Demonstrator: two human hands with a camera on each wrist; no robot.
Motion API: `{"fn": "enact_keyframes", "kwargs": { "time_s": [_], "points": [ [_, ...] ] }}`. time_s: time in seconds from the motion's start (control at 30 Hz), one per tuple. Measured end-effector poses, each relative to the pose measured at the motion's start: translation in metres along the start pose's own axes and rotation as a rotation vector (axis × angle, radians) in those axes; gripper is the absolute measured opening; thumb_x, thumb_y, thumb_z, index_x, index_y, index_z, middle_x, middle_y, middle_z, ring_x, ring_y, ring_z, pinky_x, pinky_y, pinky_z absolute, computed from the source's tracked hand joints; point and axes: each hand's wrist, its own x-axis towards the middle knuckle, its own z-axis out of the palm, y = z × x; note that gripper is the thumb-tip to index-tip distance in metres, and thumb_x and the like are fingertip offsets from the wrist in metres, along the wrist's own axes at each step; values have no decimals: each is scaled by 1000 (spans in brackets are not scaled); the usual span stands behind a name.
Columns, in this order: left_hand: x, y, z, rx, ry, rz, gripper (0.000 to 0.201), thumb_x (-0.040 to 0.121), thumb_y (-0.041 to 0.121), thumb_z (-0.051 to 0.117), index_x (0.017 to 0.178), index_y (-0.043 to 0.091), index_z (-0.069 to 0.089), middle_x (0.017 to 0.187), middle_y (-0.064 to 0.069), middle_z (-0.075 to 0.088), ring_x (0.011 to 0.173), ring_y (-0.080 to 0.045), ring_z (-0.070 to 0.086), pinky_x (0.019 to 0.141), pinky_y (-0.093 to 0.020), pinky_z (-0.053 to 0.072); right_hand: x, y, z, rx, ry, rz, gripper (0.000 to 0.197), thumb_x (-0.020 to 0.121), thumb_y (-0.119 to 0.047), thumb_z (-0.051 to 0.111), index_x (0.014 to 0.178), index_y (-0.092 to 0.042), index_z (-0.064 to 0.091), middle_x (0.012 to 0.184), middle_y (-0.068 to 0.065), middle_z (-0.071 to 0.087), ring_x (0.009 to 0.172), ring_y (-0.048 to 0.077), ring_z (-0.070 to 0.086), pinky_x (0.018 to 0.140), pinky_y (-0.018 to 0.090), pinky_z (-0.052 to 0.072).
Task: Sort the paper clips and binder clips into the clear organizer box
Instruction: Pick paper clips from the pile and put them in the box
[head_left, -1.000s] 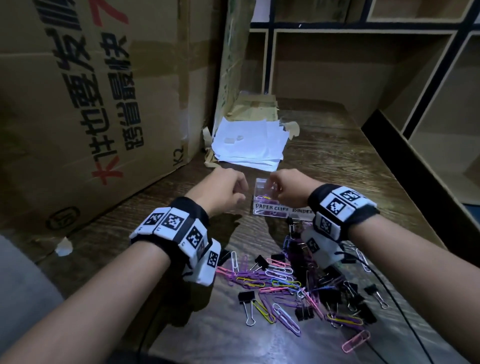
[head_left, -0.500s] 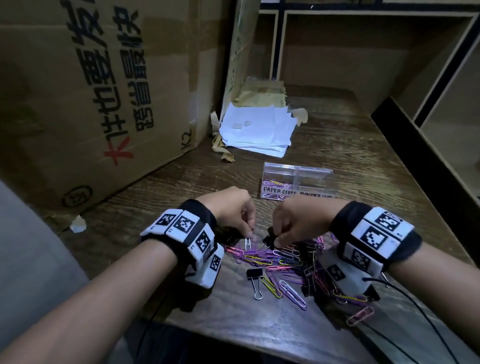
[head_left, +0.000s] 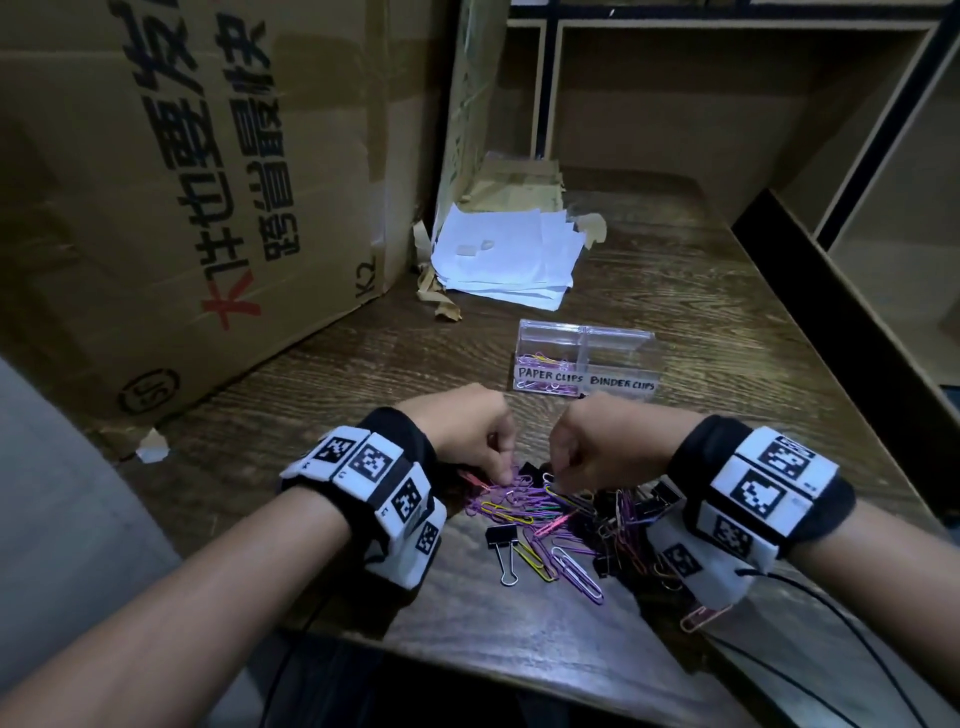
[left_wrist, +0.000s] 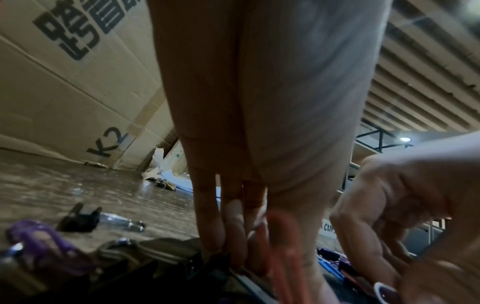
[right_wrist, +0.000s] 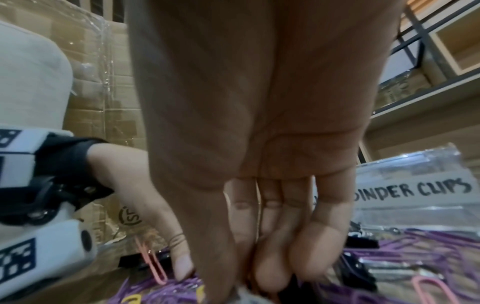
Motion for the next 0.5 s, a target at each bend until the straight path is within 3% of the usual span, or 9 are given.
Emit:
{"fn": "enact_keyframes", "kwargs": {
  "time_s": [0.13,0.23,0.33,0.4,0.5],
  "points": [
    [-2,-2,-2,-17,3,-22,9,83,27,74,78,22,68,79,10,70,72,-7,60,68,-23,43,-1,3,0,19,43,45,19,75,-27,73,61,-27,59,59,-15,57,57,1,52,59,21,43],
    [-7,-2,-7,-53,30,-37,10,84,30,73,87,21,70,83,9,72,79,-8,66,76,-30,53,-4,8,0,71,79,68,12,71,-29,76,78,-26,67,65,-15,61,58,-5,53,53,18,39],
    [-11,3,-7,-6,-33,-63,37,65,45,86,90,21,71,77,11,69,77,-10,68,72,-28,55,-6,8,2,104,19,50,33,69,-39,81,97,-28,69,80,-10,71,66,1,61,59,18,45],
    [-9,7,-1,55,-25,-67,35,65,41,87,88,19,73,75,8,68,76,-14,67,70,-28,54,-6,6,6,105,-19,22,39,66,-46,84,97,-25,71,83,-8,73,67,5,62,60,17,45],
    [-5,8,7,66,2,-43,23,75,38,80,83,19,72,70,9,64,72,-14,62,69,-29,51,-3,3,12,77,-3,-12,29,70,-43,83,87,-21,74,72,-9,65,65,8,58,59,19,44]
  ]
}}
